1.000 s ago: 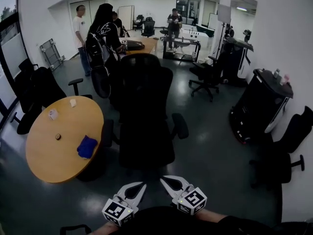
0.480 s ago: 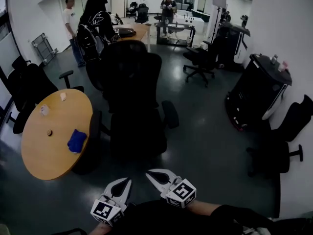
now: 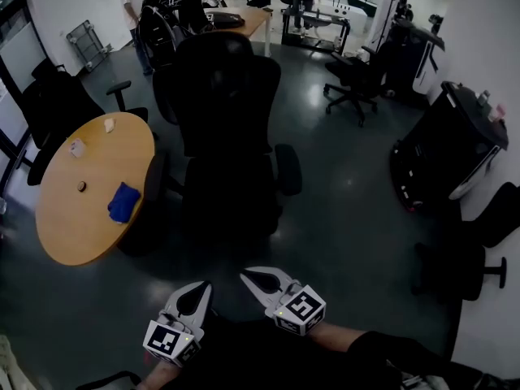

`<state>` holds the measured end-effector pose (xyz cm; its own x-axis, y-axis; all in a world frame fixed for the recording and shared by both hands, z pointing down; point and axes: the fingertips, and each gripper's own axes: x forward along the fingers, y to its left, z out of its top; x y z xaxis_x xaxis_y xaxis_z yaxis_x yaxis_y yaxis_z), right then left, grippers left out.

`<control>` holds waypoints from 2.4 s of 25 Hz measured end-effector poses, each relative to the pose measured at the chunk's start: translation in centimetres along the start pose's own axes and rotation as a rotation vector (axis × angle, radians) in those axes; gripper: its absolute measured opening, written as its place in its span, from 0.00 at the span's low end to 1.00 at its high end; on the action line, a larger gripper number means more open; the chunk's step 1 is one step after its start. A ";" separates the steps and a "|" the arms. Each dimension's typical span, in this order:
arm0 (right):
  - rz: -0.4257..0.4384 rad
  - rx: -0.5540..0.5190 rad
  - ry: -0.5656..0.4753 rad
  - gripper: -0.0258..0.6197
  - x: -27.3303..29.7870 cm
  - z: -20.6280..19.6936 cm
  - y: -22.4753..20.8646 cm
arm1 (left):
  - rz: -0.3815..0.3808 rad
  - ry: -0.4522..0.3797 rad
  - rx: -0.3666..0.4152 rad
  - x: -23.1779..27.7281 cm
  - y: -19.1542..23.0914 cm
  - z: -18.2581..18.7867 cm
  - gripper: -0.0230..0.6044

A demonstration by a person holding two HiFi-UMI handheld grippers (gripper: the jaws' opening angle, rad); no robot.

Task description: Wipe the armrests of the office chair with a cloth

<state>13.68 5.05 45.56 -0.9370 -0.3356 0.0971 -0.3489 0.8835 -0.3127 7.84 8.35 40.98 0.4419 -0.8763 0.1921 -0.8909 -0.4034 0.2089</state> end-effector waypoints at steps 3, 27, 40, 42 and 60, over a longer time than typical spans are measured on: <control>0.013 0.001 0.011 0.05 0.6 0.0 -0.7 | 0.005 -0.007 0.001 0.6 0.7 -0.1 0.07; -0.118 -0.101 0.046 0.05 27.5 6.1 -3.5 | -0.096 -0.101 -0.053 1.5 28.1 6.3 0.07; -0.045 -0.111 0.061 0.05 29.6 7.6 -6.0 | -0.045 -0.092 -0.050 4.0 29.5 7.2 0.07; -0.023 -0.119 0.063 0.05 29.8 7.5 -6.5 | -0.031 -0.096 -0.044 4.4 29.8 6.3 0.07; 0.340 -0.183 0.288 0.23 42.6 1.7 -0.2 | 0.255 -0.131 -0.122 -4.2 36.8 5.2 0.07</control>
<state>-26.15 -9.97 48.20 -0.9568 0.0636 0.2837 0.0048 0.9791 -0.2032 -27.35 -4.18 42.90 0.1815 -0.9748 0.1297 -0.9484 -0.1386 0.2851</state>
